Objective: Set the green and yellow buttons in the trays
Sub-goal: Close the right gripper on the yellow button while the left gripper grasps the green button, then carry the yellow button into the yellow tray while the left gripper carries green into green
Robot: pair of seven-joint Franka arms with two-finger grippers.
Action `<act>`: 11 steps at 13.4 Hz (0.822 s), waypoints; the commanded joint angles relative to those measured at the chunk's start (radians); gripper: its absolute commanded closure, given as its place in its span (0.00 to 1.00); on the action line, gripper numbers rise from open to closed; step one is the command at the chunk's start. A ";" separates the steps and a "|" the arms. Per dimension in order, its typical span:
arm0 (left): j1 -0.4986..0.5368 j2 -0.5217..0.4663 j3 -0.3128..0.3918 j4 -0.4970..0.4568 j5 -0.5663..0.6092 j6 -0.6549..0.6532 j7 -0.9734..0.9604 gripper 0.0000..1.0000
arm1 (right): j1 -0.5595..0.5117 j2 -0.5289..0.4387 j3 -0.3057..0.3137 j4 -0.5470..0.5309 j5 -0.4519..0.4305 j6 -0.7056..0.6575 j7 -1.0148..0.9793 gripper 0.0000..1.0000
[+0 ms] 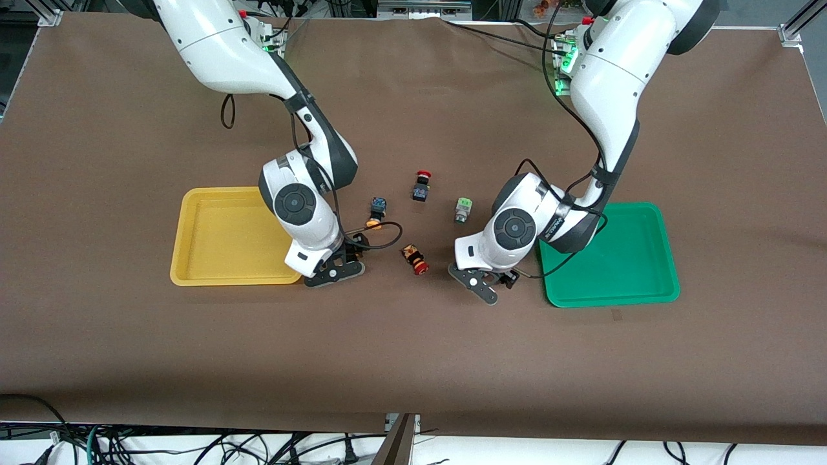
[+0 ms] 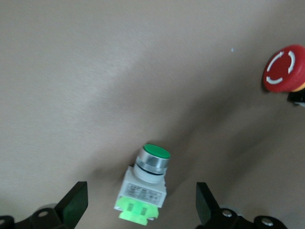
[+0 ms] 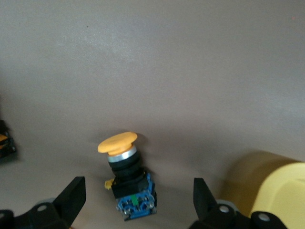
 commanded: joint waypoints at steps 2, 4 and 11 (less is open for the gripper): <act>-0.024 0.000 0.011 -0.011 0.026 0.009 0.009 0.00 | 0.017 0.044 0.002 0.013 0.022 0.053 0.016 0.00; -0.020 0.000 0.011 -0.023 0.035 0.011 0.017 0.41 | 0.011 0.043 0.002 0.010 0.022 0.050 0.011 0.10; 0.008 -0.069 0.013 -0.018 0.034 -0.082 -0.003 0.95 | -0.003 0.026 0.000 -0.007 0.023 0.006 0.000 0.78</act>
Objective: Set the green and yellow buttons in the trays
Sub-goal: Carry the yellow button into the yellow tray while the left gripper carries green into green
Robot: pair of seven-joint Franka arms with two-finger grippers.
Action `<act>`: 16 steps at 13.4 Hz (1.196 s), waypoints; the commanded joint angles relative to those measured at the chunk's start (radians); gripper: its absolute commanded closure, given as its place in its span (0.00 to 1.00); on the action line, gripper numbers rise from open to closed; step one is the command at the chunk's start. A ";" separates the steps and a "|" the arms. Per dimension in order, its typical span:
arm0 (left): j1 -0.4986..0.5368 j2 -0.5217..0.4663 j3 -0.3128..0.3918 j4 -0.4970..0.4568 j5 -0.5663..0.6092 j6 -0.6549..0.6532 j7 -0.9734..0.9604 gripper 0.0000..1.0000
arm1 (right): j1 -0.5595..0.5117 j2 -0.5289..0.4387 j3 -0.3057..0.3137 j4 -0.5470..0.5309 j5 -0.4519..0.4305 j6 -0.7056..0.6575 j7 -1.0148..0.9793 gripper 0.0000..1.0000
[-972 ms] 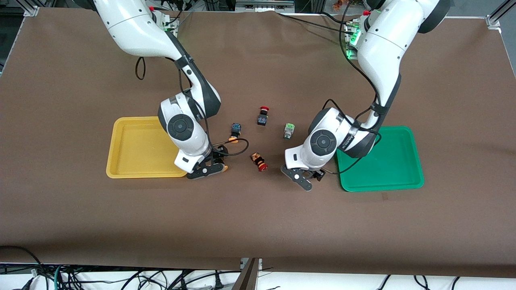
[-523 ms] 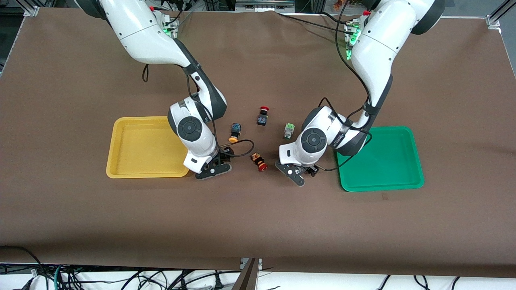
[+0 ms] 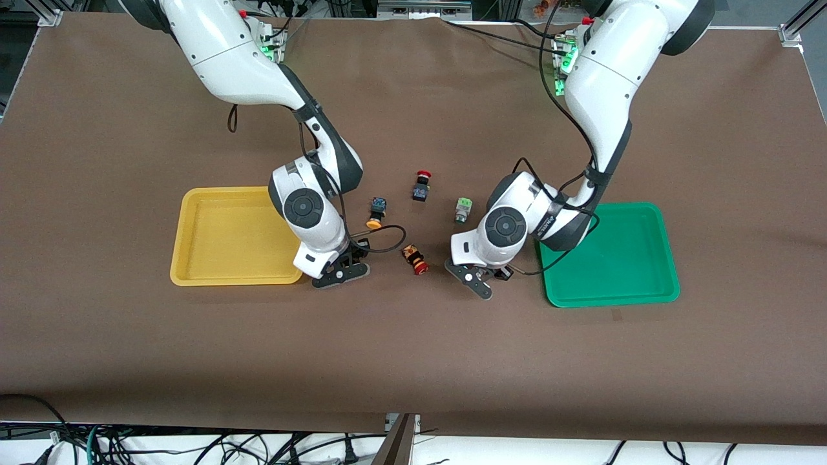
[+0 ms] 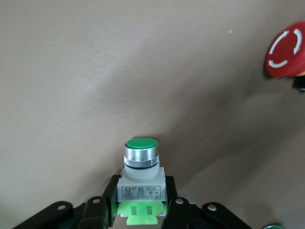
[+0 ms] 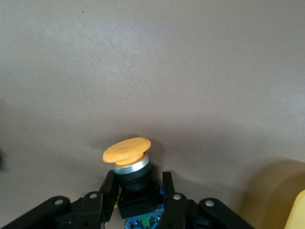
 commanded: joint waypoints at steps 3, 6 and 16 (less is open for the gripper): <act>0.112 -0.156 0.001 -0.010 0.021 -0.286 0.012 0.95 | -0.051 -0.095 -0.008 -0.001 0.013 -0.148 -0.040 0.80; 0.179 -0.166 0.001 -0.033 0.039 -0.374 0.018 0.94 | -0.112 -0.175 -0.039 -0.011 0.013 -0.288 -0.212 0.80; 0.193 -0.217 -0.033 -0.174 0.157 -0.286 -0.096 0.00 | -0.123 -0.361 -0.189 -0.530 0.016 0.036 -0.323 0.21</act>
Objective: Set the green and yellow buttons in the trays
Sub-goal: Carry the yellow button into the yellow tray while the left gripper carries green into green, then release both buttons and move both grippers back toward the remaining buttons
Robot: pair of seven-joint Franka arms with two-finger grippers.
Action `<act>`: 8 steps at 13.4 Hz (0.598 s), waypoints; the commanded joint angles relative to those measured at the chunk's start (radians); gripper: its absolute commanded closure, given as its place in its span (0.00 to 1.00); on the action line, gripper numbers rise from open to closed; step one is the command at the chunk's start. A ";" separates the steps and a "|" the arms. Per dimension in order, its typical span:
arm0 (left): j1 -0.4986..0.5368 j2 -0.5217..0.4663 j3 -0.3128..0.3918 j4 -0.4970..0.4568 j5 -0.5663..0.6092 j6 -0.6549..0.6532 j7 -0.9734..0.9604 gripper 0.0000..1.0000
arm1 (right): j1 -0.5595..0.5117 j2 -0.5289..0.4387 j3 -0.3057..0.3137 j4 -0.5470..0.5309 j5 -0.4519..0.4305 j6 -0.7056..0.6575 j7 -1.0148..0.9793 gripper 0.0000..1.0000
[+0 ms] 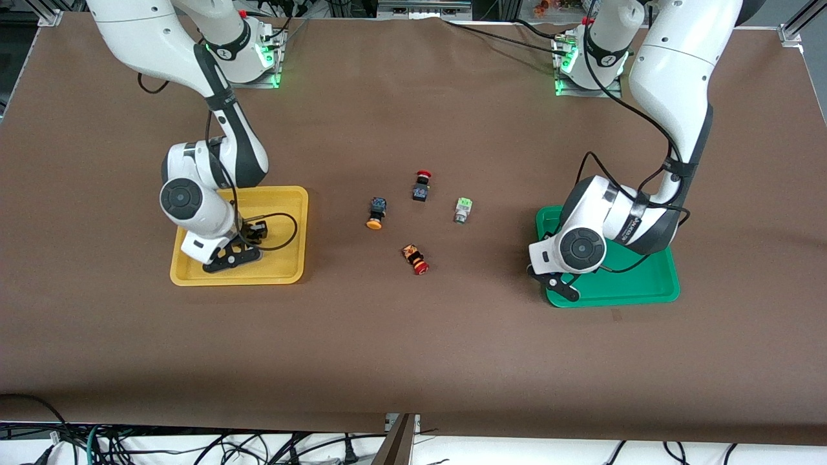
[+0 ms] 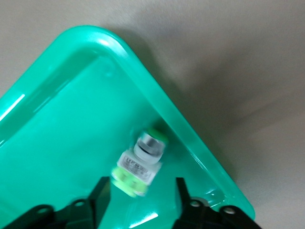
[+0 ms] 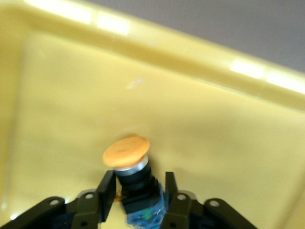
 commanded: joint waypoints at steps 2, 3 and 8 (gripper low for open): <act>-0.011 -0.076 -0.123 -0.012 -0.039 -0.045 -0.291 0.00 | 0.012 -0.077 0.007 0.053 0.046 -0.157 0.039 0.18; -0.016 -0.075 -0.163 -0.009 -0.093 -0.034 -0.386 0.00 | 0.021 -0.076 0.018 0.107 0.072 -0.226 0.086 0.18; -0.105 0.011 -0.192 -0.044 -0.129 0.191 -0.531 0.00 | 0.079 -0.016 0.148 0.193 0.238 -0.235 0.462 0.18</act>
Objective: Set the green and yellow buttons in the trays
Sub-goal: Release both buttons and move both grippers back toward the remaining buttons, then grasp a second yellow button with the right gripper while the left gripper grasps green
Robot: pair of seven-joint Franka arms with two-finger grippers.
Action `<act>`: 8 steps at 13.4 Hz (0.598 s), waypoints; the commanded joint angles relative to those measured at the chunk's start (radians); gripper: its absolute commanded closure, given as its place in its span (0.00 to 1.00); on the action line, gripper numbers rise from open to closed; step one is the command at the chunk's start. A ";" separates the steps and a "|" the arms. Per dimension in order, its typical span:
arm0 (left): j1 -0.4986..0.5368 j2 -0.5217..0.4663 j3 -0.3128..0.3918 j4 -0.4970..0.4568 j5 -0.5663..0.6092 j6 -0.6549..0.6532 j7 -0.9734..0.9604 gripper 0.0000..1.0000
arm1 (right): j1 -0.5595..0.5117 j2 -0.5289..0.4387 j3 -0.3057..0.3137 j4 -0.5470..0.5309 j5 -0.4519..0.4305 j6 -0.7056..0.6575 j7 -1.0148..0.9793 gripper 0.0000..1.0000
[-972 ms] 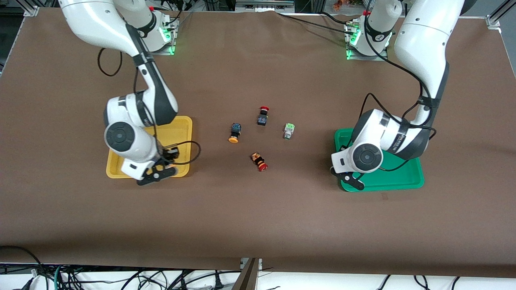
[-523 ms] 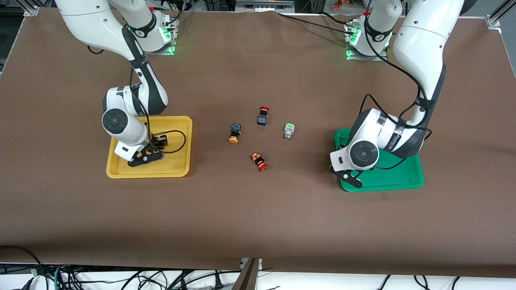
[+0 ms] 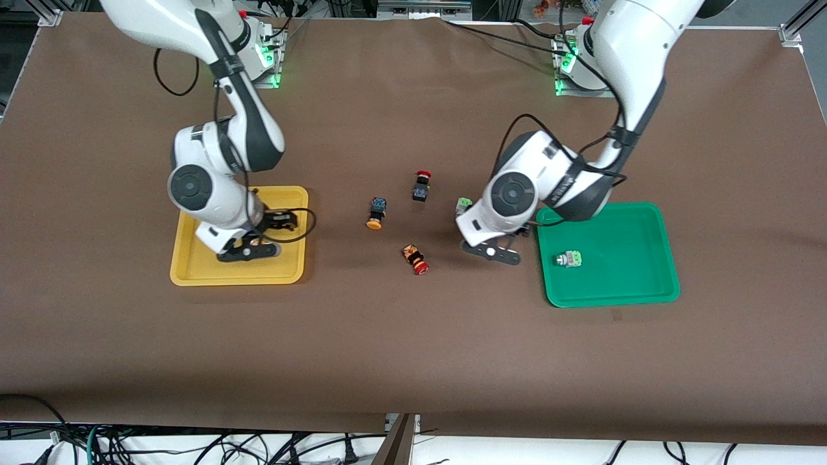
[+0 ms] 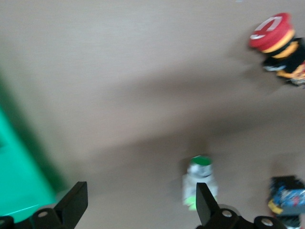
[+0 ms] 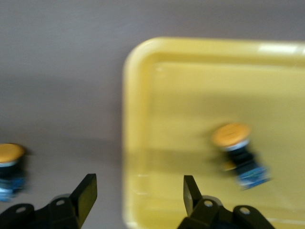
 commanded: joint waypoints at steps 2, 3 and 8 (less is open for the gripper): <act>-0.024 0.036 0.003 -0.087 -0.018 0.148 -0.042 0.00 | 0.087 0.087 0.043 0.038 0.151 0.096 0.211 0.18; -0.039 0.036 0.003 -0.110 -0.018 0.172 -0.079 0.00 | 0.130 0.111 0.043 0.041 0.163 0.145 0.288 0.18; -0.071 0.028 -0.009 -0.154 -0.004 0.201 -0.104 0.00 | 0.218 0.171 0.044 0.049 0.165 0.284 0.449 0.18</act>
